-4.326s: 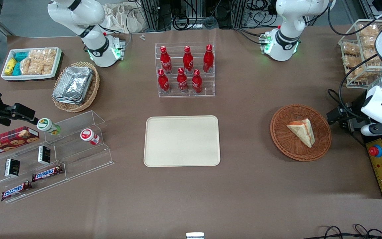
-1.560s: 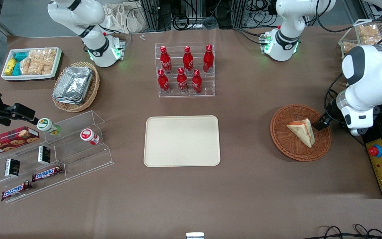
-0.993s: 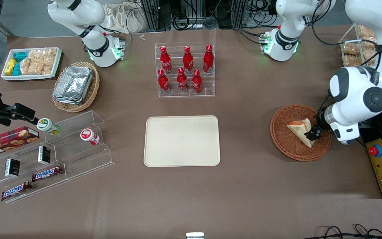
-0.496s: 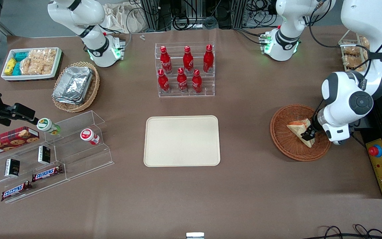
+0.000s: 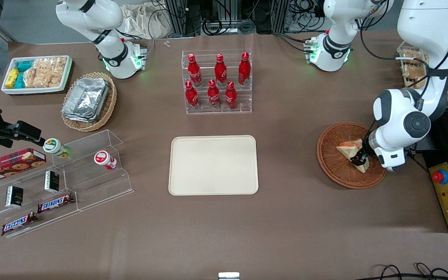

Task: Place sandwich from basket to tray
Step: 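Lower the left gripper onto the sandwich and close on its wrapped end, then lift the held sandwich out of the basket with the left gripper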

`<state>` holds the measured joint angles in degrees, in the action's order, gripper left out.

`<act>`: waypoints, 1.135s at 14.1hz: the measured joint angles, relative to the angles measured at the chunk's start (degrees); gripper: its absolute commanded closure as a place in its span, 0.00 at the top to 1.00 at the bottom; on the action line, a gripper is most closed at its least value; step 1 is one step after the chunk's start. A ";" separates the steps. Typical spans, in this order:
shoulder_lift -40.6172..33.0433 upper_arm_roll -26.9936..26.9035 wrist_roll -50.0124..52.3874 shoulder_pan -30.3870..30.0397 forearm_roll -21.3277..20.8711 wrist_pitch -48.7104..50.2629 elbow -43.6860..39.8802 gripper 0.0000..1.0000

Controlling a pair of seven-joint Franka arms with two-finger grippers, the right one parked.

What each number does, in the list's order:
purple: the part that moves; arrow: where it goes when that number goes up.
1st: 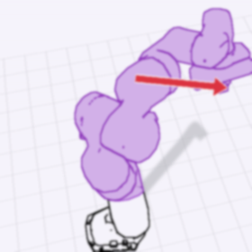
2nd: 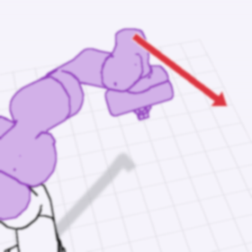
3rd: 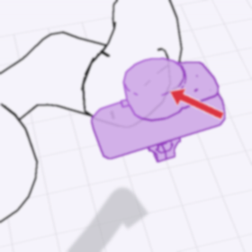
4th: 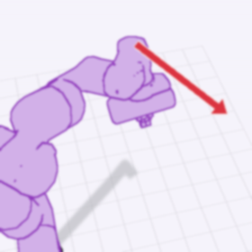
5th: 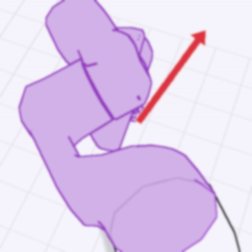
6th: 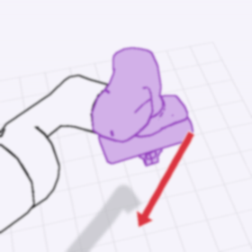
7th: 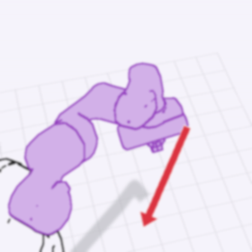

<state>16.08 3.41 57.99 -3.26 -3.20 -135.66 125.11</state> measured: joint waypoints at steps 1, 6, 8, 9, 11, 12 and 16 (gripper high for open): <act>0.21 0.01 0.00 0.00 0.00 -0.14 0.00 0.49; 0.26 0.03 0.17 0.01 0.00 -0.33 0.00 0.00; 0.26 0.04 0.25 0.01 0.00 -0.34 0.00 0.00; 0.26 0.05 0.27 0.01 0.00 -0.37 -0.02 0.00; 0.26 0.07 0.39 0.02 0.00 -0.38 -0.28 0.00; 0.25 0.08 0.47 0.03 0.00 -0.37 -0.58 0.00; 0.11 0.14 0.57 0.03 -0.01 3.60 -4.82 0.00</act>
<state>16.19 3.55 58.56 -3.22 -3.20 -132.06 120.29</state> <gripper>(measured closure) 0.846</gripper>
